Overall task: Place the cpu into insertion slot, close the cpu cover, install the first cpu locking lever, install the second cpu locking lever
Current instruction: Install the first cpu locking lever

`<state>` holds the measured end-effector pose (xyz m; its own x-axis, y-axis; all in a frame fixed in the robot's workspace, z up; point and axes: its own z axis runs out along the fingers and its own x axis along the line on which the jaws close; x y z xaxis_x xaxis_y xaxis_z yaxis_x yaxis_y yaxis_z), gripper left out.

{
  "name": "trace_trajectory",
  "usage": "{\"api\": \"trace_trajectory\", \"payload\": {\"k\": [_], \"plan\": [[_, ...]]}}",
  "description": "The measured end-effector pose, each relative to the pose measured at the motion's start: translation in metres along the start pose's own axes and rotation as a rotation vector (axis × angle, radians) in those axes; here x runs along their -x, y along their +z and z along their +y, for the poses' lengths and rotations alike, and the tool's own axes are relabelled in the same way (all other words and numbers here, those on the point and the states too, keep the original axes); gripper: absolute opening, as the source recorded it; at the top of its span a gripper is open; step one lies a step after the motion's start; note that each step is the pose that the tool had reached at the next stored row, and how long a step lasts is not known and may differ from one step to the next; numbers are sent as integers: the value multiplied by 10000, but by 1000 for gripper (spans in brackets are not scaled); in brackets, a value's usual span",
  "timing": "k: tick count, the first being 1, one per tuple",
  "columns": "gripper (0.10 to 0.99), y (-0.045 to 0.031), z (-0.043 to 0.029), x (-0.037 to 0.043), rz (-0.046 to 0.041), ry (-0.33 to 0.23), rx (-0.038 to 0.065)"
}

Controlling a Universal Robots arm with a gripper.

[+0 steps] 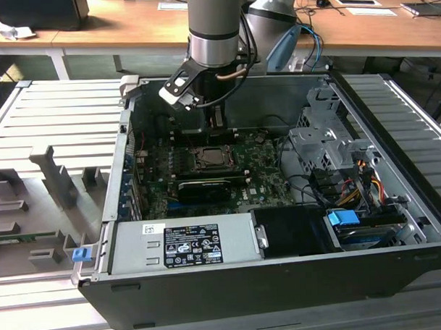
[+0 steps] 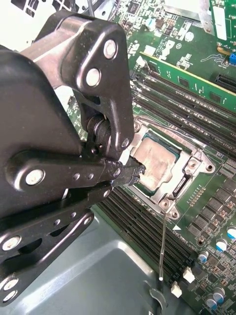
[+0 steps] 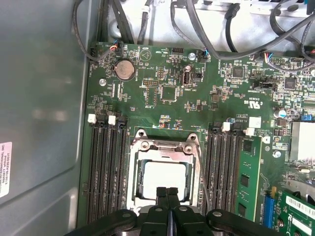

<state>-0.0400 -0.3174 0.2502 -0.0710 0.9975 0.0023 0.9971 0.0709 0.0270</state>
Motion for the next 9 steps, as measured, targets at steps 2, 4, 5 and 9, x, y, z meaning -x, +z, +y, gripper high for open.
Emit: {"api": "trace_trajectory", "payload": {"k": [2, 4, 5, 9], "plan": [[106, -6, 0, 0, -2, 0, -2], [106, -15, 0, 0, -1, 1, -1], [106, -16, 0, 0, 1, 1, 1], [106, -30, 1, 0, -1, 1, -1]]}}
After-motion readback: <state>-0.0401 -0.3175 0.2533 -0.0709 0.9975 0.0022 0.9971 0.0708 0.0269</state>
